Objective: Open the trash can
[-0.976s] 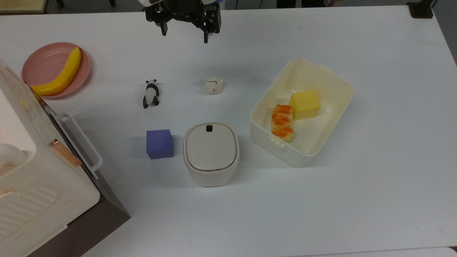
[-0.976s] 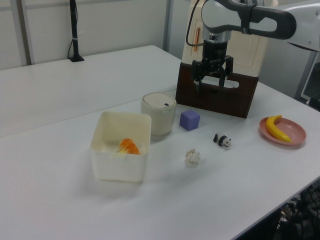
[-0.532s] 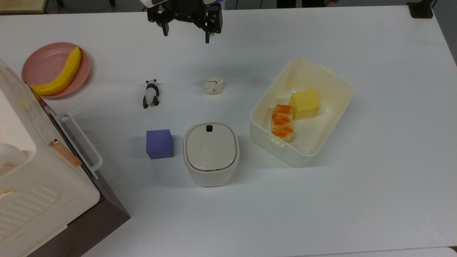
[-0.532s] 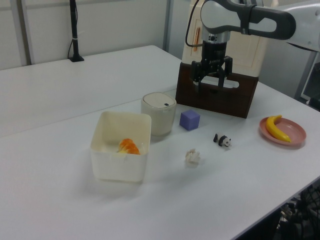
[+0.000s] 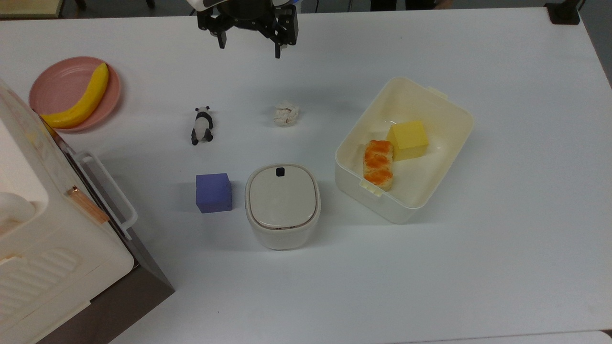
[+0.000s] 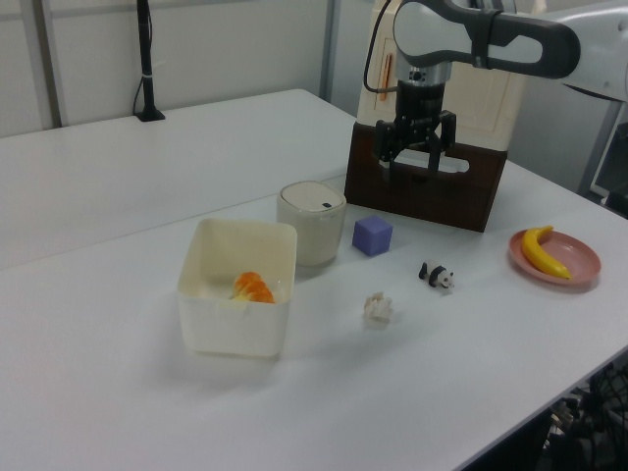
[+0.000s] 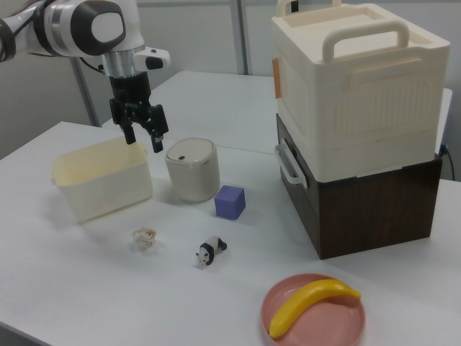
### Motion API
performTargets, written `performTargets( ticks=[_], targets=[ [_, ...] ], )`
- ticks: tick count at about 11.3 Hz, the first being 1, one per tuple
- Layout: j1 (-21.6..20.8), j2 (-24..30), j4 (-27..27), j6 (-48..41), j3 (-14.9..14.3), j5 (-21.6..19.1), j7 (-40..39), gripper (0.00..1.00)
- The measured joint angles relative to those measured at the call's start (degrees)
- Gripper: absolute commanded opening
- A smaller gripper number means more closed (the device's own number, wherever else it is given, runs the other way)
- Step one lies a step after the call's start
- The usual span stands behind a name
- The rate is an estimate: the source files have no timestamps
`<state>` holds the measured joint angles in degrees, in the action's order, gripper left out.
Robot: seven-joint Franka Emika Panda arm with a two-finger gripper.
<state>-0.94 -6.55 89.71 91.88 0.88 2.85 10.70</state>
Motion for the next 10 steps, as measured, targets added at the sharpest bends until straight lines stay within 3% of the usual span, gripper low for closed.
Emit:
performTargets(
  ticks=[6, 7, 9, 10],
  targets=[
    [-0.2, -0.7, 0.1, 3.7, 0.5, 0.0, 0.0, 1.0],
    [-0.2, -1.1, 0.1, 6.7, 0.5, -0.2, 0.0, 0.8],
    [-0.2, -2.0, 0.2, 14.3, 0.5, -0.4, 0.0, 0.21],
    [-0.2, -2.9, 0.3, 17.9, 0.5, -0.4, 0.0, 0.0]
  ],
)
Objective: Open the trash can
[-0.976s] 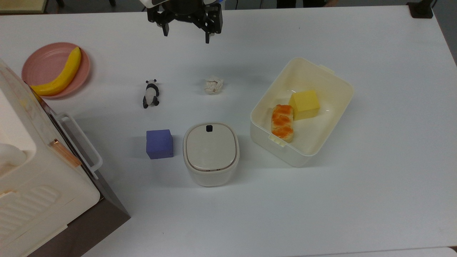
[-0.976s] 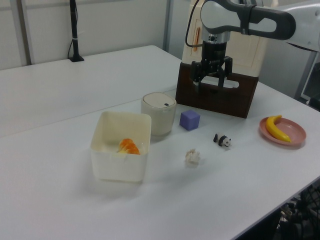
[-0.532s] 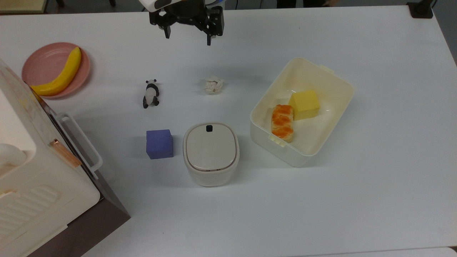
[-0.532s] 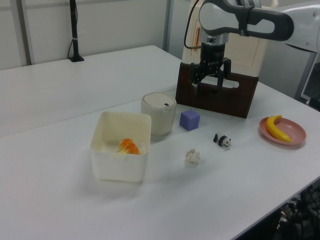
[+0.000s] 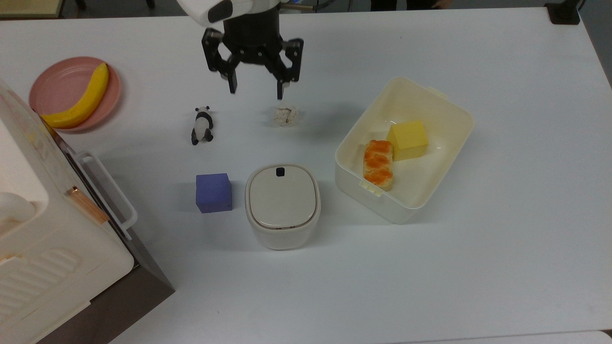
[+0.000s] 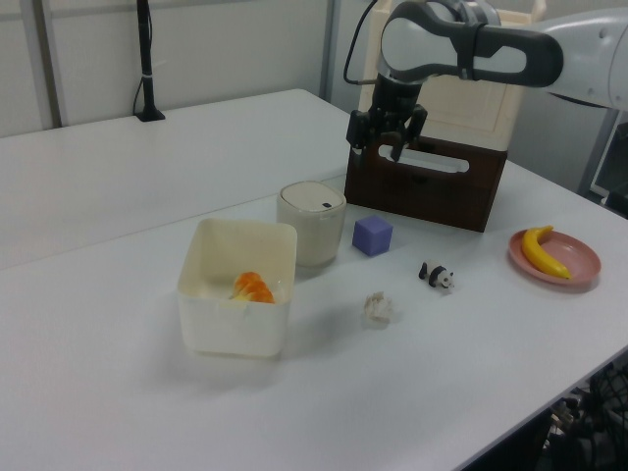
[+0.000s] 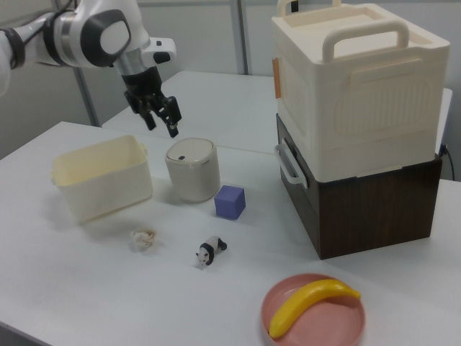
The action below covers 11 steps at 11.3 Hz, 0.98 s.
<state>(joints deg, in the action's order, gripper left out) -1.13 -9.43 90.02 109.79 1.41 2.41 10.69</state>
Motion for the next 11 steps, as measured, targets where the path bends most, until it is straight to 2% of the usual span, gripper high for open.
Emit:
performTargets(
  ticks=[3, 6, 11],
  targets=[
    [-0.2, -4.5, 0.4, 10.7, 0.0, 0.0, 0.0, 0.0],
    [-0.4, -8.1, 0.4, 16.6, 0.0, 0.0, 0.0, 0.0],
    [-2.5, -13.3, 0.5, 18.6, 0.1, 1.5, -0.1, 0.0]
  ],
)
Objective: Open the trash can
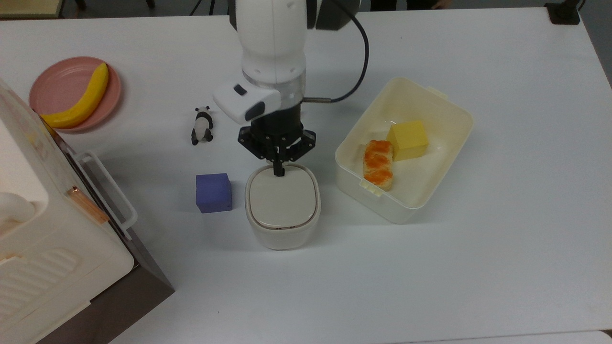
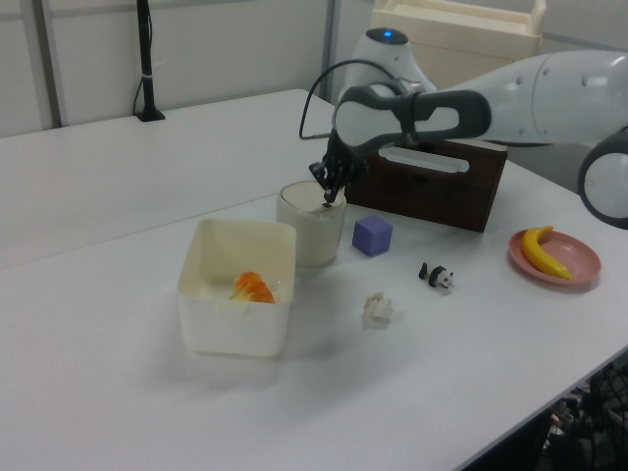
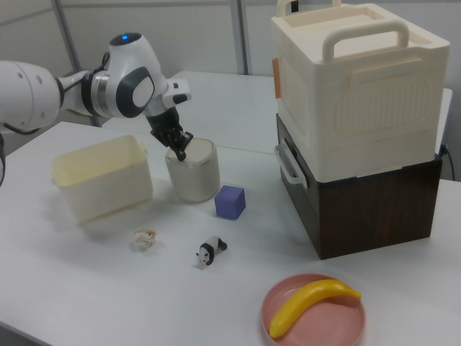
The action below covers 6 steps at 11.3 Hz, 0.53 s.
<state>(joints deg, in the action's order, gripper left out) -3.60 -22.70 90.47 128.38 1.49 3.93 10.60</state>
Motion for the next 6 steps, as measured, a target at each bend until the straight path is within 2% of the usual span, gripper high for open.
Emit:
performTargets(
  ticks=[2, 6],
  targets=[
    [-0.6, -0.4, -0.5, 0.4, 0.0, 1.4, 0.0, 0.0],
    [-0.7, -0.2, -0.7, 0.5, 0.0, 1.5, 0.0, 0.0]
  ],
)
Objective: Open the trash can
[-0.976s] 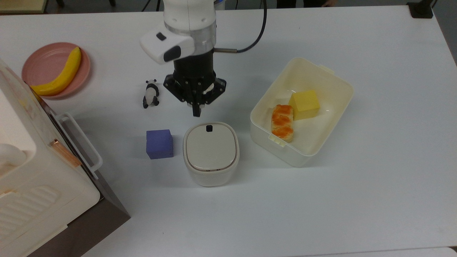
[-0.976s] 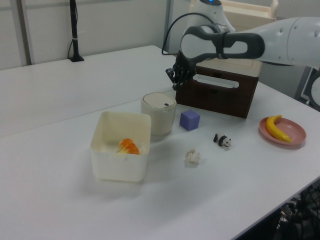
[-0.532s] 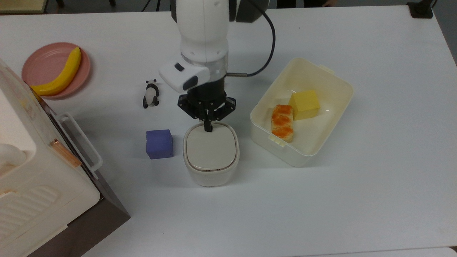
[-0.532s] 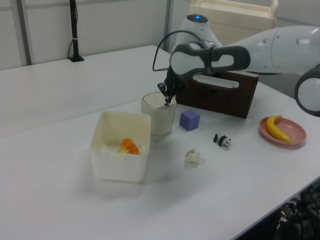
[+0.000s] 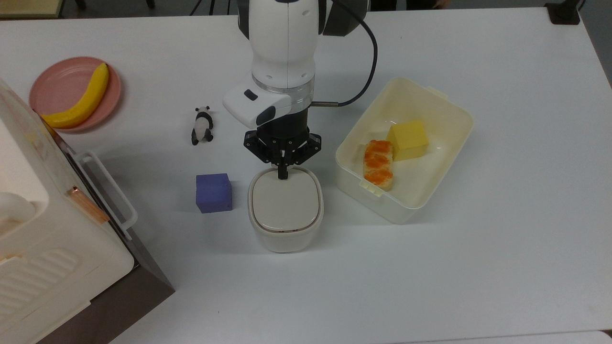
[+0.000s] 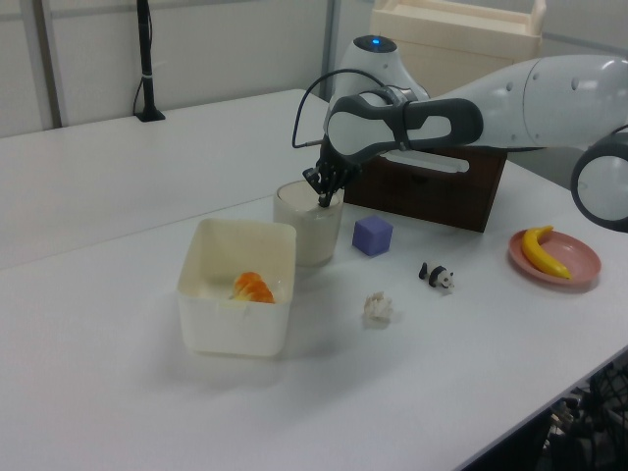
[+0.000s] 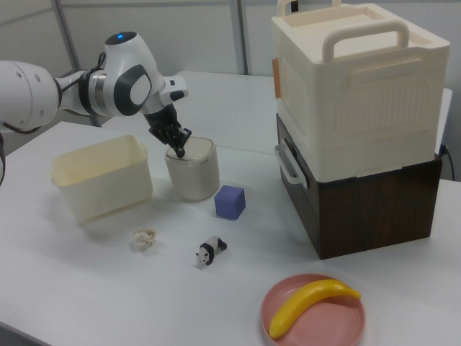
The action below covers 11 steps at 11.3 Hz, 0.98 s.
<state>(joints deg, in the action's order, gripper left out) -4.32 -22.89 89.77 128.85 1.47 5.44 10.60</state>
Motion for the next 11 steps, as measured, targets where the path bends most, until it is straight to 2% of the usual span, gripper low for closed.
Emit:
performTargets(
  ticks=[2, 3, 4, 5, 8, 11],
  targets=[
    [0.2, 1.2, -0.4, -0.1, -0.2, -0.3, 0.0, 0.0],
    [0.6, 2.8, -0.6, -2.2, -0.4, -0.7, 0.0, 0.1],
    [1.1, 4.5, -0.7, -5.9, -0.6, -1.6, -1.3, 0.46],
    [1.8, 6.8, -0.7, -11.2, -0.8, -3.2, -4.0, 0.98],
    [3.7, 11.9, -0.7, -25.4, -2.1, -5.7, -10.3, 1.0],
    [4.1, 14.7, -0.6, -31.4, -3.0, -5.9, -11.2, 1.0]
  ],
)
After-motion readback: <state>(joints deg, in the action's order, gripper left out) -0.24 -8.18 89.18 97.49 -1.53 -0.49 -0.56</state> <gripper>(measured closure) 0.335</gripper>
